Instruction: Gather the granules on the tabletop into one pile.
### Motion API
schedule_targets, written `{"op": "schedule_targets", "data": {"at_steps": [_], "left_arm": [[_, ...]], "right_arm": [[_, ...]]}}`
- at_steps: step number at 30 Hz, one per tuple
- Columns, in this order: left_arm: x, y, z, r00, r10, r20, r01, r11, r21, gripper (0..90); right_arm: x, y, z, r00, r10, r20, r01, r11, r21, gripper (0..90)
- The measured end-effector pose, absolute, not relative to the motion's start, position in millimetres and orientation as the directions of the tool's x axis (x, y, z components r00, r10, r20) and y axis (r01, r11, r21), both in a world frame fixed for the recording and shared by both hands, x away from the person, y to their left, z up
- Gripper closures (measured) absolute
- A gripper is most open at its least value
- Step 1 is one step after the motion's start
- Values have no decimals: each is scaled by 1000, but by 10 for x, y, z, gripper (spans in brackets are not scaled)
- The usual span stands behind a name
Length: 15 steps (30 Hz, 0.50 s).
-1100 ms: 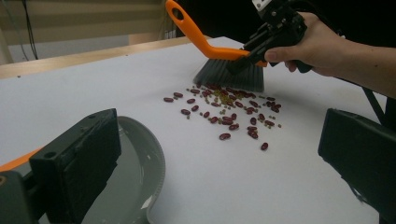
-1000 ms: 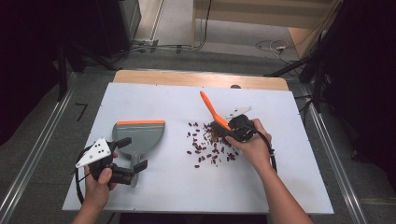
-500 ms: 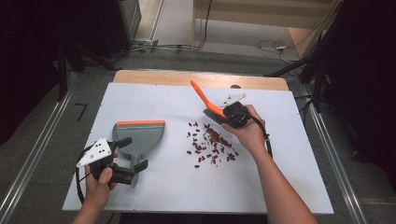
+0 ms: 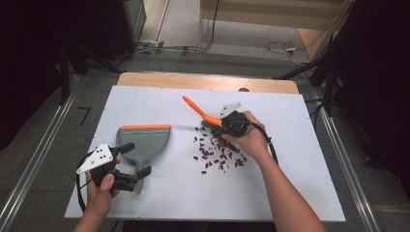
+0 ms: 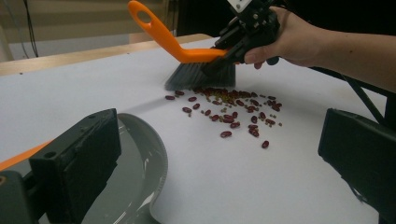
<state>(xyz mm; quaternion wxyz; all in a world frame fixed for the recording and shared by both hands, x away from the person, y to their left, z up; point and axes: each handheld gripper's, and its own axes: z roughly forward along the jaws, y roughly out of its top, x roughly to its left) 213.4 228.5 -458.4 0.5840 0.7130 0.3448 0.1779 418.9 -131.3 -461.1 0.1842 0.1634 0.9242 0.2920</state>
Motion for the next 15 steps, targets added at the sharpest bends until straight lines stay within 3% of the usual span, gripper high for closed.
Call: {"op": "schedule_targets", "data": {"at_steps": [15], "left_arm": [[2152,2281,-4591,700,696,-162,289,-69,955,0]], "right_arm": [[3965,-1395,-4511,-906,358,-225,152,771,618,687]]}}
